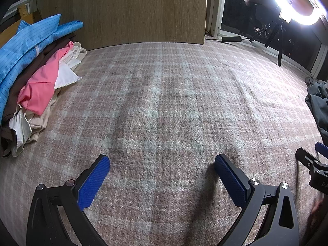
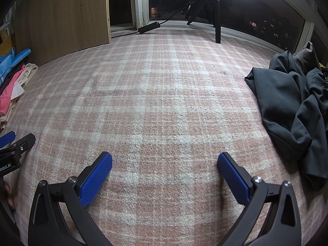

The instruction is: Fold clothes

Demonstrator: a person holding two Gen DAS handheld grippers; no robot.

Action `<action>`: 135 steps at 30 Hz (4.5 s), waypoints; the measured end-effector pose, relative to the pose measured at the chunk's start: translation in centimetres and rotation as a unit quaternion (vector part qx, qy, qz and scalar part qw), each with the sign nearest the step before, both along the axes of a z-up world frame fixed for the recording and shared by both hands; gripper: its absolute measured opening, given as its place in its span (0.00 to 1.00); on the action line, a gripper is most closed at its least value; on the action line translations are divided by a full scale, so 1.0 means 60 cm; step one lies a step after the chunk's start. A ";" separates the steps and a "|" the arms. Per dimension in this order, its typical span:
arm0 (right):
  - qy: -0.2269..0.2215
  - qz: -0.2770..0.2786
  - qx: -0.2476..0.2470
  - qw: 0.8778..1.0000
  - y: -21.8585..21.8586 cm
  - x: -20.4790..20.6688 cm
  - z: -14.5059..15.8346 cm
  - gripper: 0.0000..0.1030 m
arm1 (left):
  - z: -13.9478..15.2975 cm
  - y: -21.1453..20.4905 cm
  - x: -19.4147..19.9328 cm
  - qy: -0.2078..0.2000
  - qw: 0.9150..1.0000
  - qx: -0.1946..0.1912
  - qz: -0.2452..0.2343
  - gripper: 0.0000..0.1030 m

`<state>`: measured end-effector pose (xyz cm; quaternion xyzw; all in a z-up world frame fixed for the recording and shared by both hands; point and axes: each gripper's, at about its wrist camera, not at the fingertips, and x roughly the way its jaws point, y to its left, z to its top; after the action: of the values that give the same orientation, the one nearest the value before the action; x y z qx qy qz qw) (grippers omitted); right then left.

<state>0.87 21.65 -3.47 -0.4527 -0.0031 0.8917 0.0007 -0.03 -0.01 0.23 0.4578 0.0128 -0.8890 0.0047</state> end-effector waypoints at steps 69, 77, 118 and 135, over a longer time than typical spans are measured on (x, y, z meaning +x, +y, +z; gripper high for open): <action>0.162 -0.198 0.036 0.966 0.200 0.304 0.434 1.00 | 0.431 0.121 0.145 0.172 0.968 -0.030 -0.178 0.99; 0.160 -0.173 0.031 0.971 0.306 0.261 0.428 1.00 | 0.419 0.207 0.122 0.163 0.974 -0.031 -0.151 0.99; -0.038 -0.004 -0.103 0.994 0.561 -0.047 0.163 0.58 | 0.349 0.344 0.009 0.085 0.988 -0.100 -0.076 0.99; 0.260 -0.027 -0.182 0.948 0.542 0.210 0.668 0.11 | 0.404 0.167 0.040 0.144 0.982 -0.079 -0.091 0.98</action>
<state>13.44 54.17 36.61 -0.1978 0.1714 0.9635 -0.0568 2.34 10.03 24.48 0.3226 -0.0984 -0.9404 -0.0426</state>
